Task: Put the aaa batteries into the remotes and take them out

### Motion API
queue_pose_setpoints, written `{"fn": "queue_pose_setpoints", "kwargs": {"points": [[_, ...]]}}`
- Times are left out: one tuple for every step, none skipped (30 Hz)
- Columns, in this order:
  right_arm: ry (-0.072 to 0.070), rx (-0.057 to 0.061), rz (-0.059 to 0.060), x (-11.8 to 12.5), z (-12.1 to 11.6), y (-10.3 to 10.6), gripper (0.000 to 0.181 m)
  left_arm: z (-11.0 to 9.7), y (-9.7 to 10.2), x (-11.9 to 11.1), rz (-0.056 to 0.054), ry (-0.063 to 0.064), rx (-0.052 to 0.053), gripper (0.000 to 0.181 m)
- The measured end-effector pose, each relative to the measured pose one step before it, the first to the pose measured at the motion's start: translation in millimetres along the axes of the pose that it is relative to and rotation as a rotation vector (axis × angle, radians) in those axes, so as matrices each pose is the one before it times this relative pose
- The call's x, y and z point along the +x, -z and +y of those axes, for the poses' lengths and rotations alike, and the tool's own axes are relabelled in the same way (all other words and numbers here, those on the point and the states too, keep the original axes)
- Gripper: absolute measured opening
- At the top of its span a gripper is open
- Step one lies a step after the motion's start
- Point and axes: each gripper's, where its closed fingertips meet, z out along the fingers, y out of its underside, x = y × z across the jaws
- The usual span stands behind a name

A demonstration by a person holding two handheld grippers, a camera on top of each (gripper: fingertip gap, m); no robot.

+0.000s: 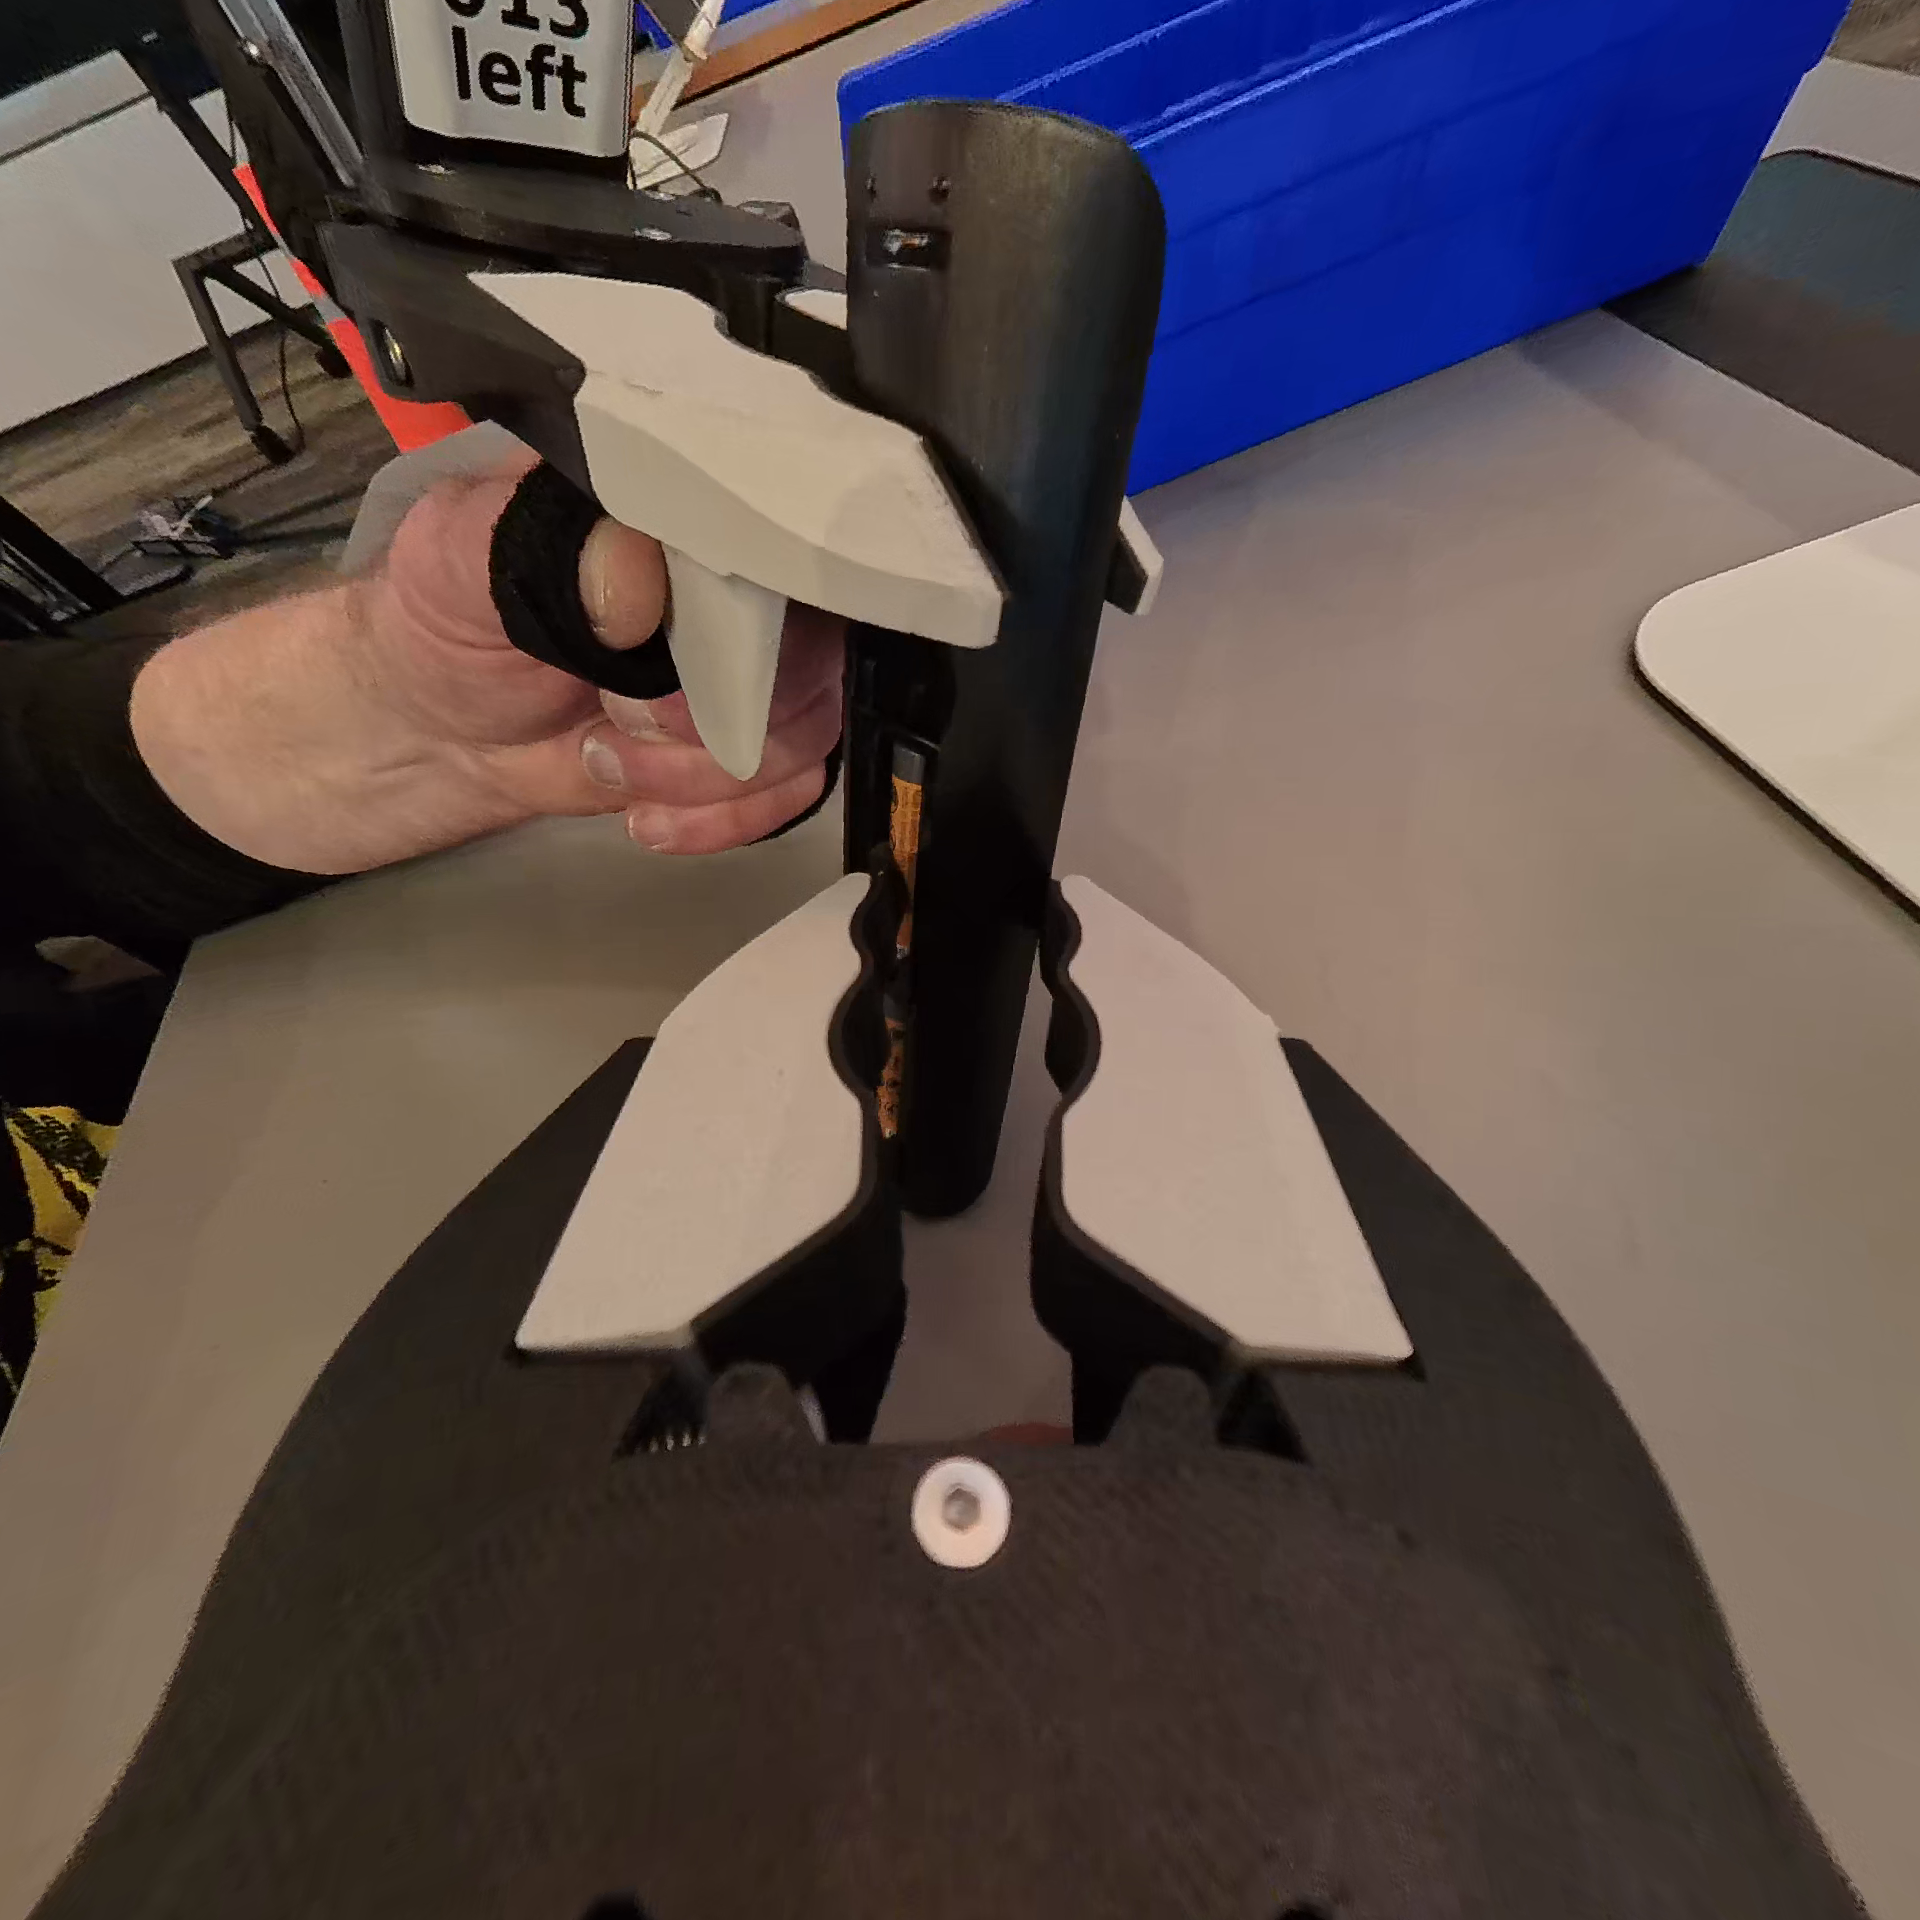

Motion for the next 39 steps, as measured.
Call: {"fn": "queue_pose_setpoints", "kwargs": {"points": [[-0.0058,0.0002,-0.0019,-0.72,1.07,1.08,0.027,0.12,-0.92,2.33,0.0022,-0.0175,0.0013,0.024],[-0.0054,0.0021,-0.0128,-0.92,0.86,1.50,0.026,1.06,-0.76,1.66,0.0011,-0.0109,-0.0057,0.024],[-0.0064,0.0048,-0.0156,-0.53,0.84,1.61,0.026,0.73,-0.61,-0.05,-0.0026,0.0024,-0.0008,0.025],[-0.0067,0.0010,-0.0084,0.07,1.10,0.73,0.026,0.30,-0.50,-0.07,0.0035,0.0057,0.0018,0.025],[-0.0004,-0.0026,0.0001,0.20,0.72,0.43,0.026,0.21,-0.20,0.03,-0.0020,-0.0093,-0.0048,0.025],[0.0024,-0.0052,0.0034,-0.09,0.44,0.13,0.026,0.03,0.23,0.29,-0.0051,-0.0119,-0.0038,0.025],[0.0026,-0.0031,0.0001,-0.45,0.33,0.12,0.026,-0.10,0.01,1.15,0.0020,0.0000,0.0029,0.025],[-0.0016,0.0019,-0.0055,-0.39,0.51,0.58,0.026,-0.13,-0.13,0.90,-0.0005,-0.0010,0.0026,0.025],[-0.0108,0.0047,-0.0090,-0.46,0.43,0.47,0.025,-0.05,-0.05,0.52,-0.0027,-0.0054,-0.0027,0.025],[-0.0001,0.0015,-0.0026,-0.32,0.23,0.36,0.025,-0.01,-0.03,0.97,0.0025,-0.0038,-0.0023,0.025],[0.0182,-0.0063,0.0039,-0.49,0.17,0.45,0.025,0.11,-0.21,0.79,0.0010,-0.0031,0.0009,0.025],[0.0115,-0.0059,-0.0058,-1.32,-0.04,0.71,0.026,-0.16,-0.15,0.28,-0.0017,-0.0016,0.0006,0.025],[-0.0040,0.0002,-0.0222,-2.93,-0.61,0.90,0.030,0.06,-0.06,0.50,0.0015,-0.0010,-0.0011,0.025],[-0.0029,0.0027,-0.0214,-3.14,-1.09,1.14,0.037,-0.02,0.18,0.05,-0.0009,-0.0031,-0.0011,0.025],[0.0057,-0.0004,-0.0026,-0.87,-0.85,0.91,0.042,0.00,-0.10,0.20,0.0027,0.0017,0.0008,0.025],[0.0020,-0.0041,0.0076,1.30,0.06,0.38,0.039,0.16,-0.34,0.41,0.0030,0.0020,-0.0011,0.025],[-0.0129,0.0009,-0.0025,1.33,-0.14,0.42,0.035,-0.10,-0.14,0.53,0.0015,-0.0029,-0.0003,0.025],[-0.0154,0.0066,-0.0065,1.24,-0.86,0.61,0.032,-0.02,-0.28,0.67,0.0007,-0.0027,0.0006,0.025],[-0.0069,0.0022,-0.0005,1.23,-0.18,0.43,0.028,-0.08,-0.22,0.32,-0.0001,-0.0013,0.0000,0.025],[-0.0039,-0.0044,0.0031,1.20,0.29,0.02,0.027,0.16,-0.07,0.01,-0.0001,0.0002,-0.0004,0.025],[-0.0036,-0.0033,0.0044,1.13,-0.05,-0.17,0.024,0.00,0.00,-0.58,-0.0023,0.0029,0.0011,0.025],[-0.0085,-0.0033,-0.0026,0.49,0.22,-0.34,0.023,0.04,0.20,-0.44,0.0012,0.0047,0.0014,0.025],[-0.0090,-0.0039,-0.0053,-0.10,0.31,-0.17,0.023,0.32,0.08,-0.04,0.0022,0.0000,0.0000,0.025],[0.0026,-0.0027,-0.0008,-0.16,0.21,-0.06,0.023,-0.04,-0.05,0.29,-0.0017,-0.0045,0.0011,0.025],[0.0015,0.0005,-0.0016,-0.37,0.04,-0.28,0.023,-0.01,-0.09,0.44,-0.0011,-0.0057,-0.0004,0.025],[-0.0068,-0.0021,-0.0078,-0.72,1.10,-0.92,0.024,-0.08,-0.16,0.52,0.0018,-0.0002,-0.0004,0.025],[-0.0043,-0.0087,-0.0051,-0.63,2.41,-2.13,0.026,0.05,-0.21,-0.23,-0.0010,-0.0006,-0.0008,0.025],[0.0080,-0.0203,0.0037,-0.34,3.91,-2.94,0.027,0.08,0.17,-0.16,-0.0021,-0.0034,-0.0011,0.025],[0.0114,-0.0192,0.0081,-0.31,2.92,-2.29,0.029,-0.16,0.25,0.92,0.0054,-0.0017,0.0008,0.025],[0.0111,0.0060,0.0142,0.20,-0.88,-0.74,0.029,-1.20,0.63,0.83,0.0033,-0.0033,0.0037,0.025],[0.0085,0.0084,0.0118,0.40,-1.11,0.02,0.028,-0.44,0.27,0.49,-0.0020,-0.0088,-0.0035,0.025],[-0.0007,0.0014,-0.0053,-0.34,-0.22,0.10,0.028,0.03,-0.14,0.82,-0.0025,-0.0073,-0.0008,0.025],[-0.0045,0.0030,-0.0148,-0.57,0.09,0.53,0.028,0.10,-0.39,0.98,0.0006,-0.0008,0.0024,0.025],[-0.0106,0.0069,-0.0149,-0.49,-0.05,0.50,0.028,0.13,-0.29,-0.20,-0.0031,0.0006,0.0009,0.025],[-0.0124,0.0060,-0.0107,-0.32,-0.15,0.26,0.028,0.45,-0.01,-0.55,-0.0005,0.0031,-0.0023,0.025],[-0.0049,0.0082,-0.0034,0.03,-1.09,0.81,0.029,-0.03,0.32,-0.98,-0.0008,0.0060,0.0011,0.025],[-0.0034,0.0160,0.0040,0.85,-2.44,1.63,0.029,-0.04,0.36,-1.05,-0.0041,-0.0003,0.0027,0.025],[-0.0075,0.0136,0.0022,0.90,-1.87,1.40,0.026,0.00,0.09,-0.11,-0.0023,-0.0006,0.0008,0.025],[-0.0062,0.0069,-0.0021,0.34,-0.45,0.45,0.025,-0.01,-0.18,-0.17,-0.0026,0.0003,-0.0014,0.025]]}}
